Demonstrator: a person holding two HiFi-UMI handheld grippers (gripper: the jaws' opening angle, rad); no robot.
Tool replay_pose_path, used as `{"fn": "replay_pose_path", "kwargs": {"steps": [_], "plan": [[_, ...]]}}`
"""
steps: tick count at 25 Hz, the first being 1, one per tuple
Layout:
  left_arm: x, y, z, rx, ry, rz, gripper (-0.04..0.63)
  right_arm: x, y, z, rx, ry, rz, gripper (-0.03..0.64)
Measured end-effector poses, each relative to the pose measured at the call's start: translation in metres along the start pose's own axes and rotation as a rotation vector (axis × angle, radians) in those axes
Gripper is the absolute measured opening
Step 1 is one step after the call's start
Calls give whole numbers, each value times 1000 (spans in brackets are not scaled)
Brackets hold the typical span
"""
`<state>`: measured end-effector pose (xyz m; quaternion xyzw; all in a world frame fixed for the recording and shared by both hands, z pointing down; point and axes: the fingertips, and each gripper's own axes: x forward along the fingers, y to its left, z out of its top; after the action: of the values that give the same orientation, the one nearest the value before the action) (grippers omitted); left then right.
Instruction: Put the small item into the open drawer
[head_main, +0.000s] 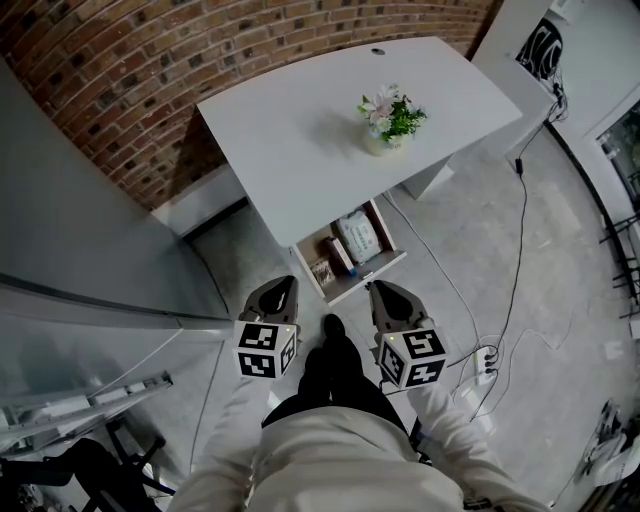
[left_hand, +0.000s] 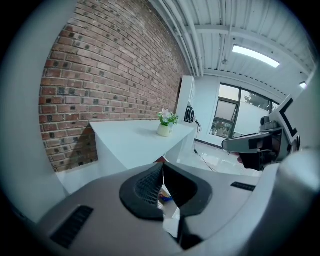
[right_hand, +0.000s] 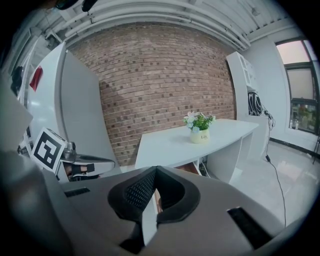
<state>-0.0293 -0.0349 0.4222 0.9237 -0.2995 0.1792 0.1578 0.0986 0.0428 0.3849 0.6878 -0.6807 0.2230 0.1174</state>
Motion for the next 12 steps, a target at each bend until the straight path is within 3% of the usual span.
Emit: {"fn": "replay_pose_path", "kwargs": {"steps": [12], "plan": [[0, 0, -5, -1, 6, 17, 20, 1, -2, -6, -8, 15, 10, 26]]}}
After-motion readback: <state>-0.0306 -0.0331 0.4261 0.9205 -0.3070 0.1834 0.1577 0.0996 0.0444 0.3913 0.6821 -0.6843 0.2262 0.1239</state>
